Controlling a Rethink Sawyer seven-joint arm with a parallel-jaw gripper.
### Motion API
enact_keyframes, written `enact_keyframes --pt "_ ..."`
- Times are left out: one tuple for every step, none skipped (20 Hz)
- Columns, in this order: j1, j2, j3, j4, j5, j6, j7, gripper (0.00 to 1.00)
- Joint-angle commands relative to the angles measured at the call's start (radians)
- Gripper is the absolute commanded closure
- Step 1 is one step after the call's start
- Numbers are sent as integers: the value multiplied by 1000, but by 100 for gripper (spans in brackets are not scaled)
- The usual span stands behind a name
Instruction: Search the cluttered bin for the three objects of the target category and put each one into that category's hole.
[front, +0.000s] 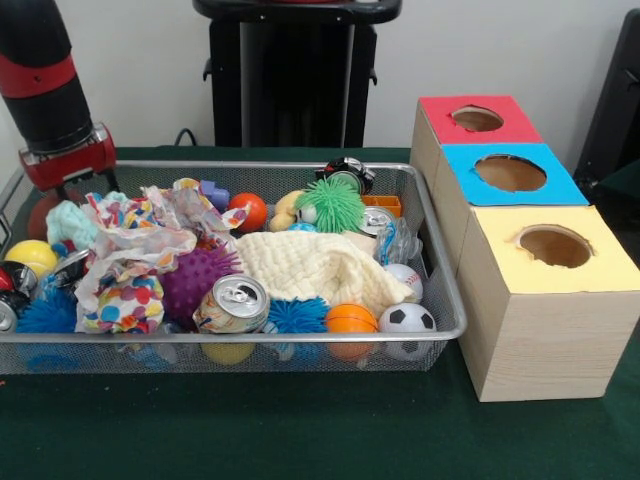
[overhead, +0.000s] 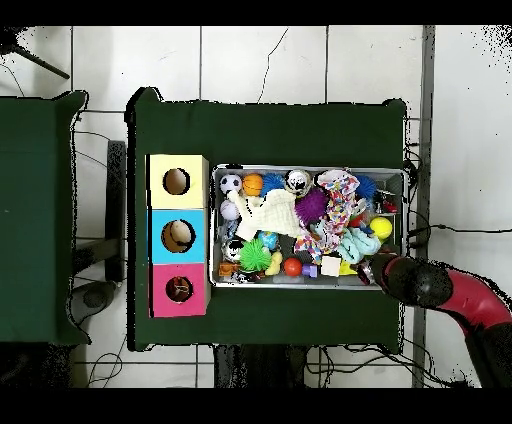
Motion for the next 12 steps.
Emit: enact_keyframes --pt "-1 -142 26 -65 -10 117 -153 0" --pt "3 -161 26 -57 -7 125 -148 0" --pt "8 -181 26 -50 -4 133 -144 0" --pt "9 -196 27 -45 -1 142 -142 0" --pt "17 -207 27 -43 0 151 -137 0" --pt "22 -209 27 -45 0 157 -136 0" --pt "27 -210 27 -48 -1 163 -135 0" --pt "28 -206 30 -54 -2 166 -139 0" --pt "33 -191 30 -65 -4 170 -140 0" --pt "33 -177 31 -78 -6 175 -146 0" --pt "33 -157 32 -94 -9 177 -154 0" --pt "33 -137 33 -110 -12 180 -163 0"
